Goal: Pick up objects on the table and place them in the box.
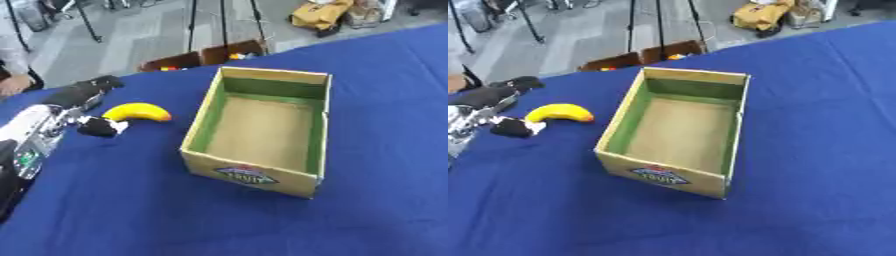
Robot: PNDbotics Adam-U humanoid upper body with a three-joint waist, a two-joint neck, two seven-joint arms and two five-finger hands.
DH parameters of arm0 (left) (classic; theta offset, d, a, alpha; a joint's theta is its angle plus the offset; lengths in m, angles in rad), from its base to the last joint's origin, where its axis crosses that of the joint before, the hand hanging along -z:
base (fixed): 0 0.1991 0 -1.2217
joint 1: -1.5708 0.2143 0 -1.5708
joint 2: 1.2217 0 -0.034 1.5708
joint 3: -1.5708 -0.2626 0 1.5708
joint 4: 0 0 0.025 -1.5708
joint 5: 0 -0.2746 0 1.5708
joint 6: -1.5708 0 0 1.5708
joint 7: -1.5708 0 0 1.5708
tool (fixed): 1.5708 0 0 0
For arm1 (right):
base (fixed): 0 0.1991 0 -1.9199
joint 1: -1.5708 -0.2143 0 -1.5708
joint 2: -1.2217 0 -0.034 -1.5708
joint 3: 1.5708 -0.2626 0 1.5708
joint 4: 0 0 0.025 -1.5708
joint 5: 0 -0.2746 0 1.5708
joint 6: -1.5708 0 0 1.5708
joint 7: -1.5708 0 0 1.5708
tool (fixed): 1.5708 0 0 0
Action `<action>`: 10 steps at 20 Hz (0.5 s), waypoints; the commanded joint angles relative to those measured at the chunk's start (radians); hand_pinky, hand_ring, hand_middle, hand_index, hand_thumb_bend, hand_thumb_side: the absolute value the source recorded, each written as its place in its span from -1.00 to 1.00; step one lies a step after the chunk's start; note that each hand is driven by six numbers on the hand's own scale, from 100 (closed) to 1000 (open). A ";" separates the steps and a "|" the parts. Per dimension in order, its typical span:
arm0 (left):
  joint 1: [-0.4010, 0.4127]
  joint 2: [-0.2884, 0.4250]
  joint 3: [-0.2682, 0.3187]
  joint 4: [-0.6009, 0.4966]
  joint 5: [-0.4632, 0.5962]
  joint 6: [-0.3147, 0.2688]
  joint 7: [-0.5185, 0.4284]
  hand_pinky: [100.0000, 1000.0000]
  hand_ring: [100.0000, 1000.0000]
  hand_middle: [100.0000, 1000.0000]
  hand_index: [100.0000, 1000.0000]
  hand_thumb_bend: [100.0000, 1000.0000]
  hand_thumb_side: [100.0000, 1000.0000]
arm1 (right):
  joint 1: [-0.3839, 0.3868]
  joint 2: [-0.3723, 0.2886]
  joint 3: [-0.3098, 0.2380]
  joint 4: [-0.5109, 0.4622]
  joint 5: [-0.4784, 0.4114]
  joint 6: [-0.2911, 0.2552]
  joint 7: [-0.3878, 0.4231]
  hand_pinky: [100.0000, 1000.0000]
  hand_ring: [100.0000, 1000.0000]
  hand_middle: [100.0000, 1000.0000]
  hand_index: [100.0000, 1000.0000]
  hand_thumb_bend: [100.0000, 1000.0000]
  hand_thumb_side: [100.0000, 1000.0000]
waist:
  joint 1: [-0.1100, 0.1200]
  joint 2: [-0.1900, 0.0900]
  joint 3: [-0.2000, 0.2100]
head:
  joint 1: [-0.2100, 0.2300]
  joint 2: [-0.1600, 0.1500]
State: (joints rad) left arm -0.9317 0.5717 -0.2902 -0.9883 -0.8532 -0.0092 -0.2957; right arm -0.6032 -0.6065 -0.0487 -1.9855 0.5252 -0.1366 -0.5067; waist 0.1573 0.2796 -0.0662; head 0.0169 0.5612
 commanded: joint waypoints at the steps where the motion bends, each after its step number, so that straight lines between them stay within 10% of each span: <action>1: -0.030 0.018 0.043 0.000 -0.038 -0.010 -0.049 1.00 1.00 1.00 1.00 -0.50 -0.01 | -0.018 -0.022 -0.006 -0.014 -0.005 -0.001 -0.002 0.35 0.70 0.60 0.82 -1.00 1.00 | -0.005 -0.014 0.000 | 0.007 -0.011; 10: -0.068 0.018 0.096 -0.004 -0.151 0.010 -0.189 1.00 1.00 1.00 1.00 -0.45 0.00 | -0.031 -0.023 -0.003 -0.014 -0.006 -0.003 -0.002 0.35 0.70 0.60 0.82 -1.00 1.00 | 0.003 0.006 -0.024 | 0.031 -0.034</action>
State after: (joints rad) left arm -0.9768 0.5714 -0.2157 -0.9814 -0.9863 -0.0013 -0.4655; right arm -0.6169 -0.6066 -0.0485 -1.9855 0.5247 -0.1368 -0.5072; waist 0.1671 0.3036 -0.0925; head 0.0405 0.5412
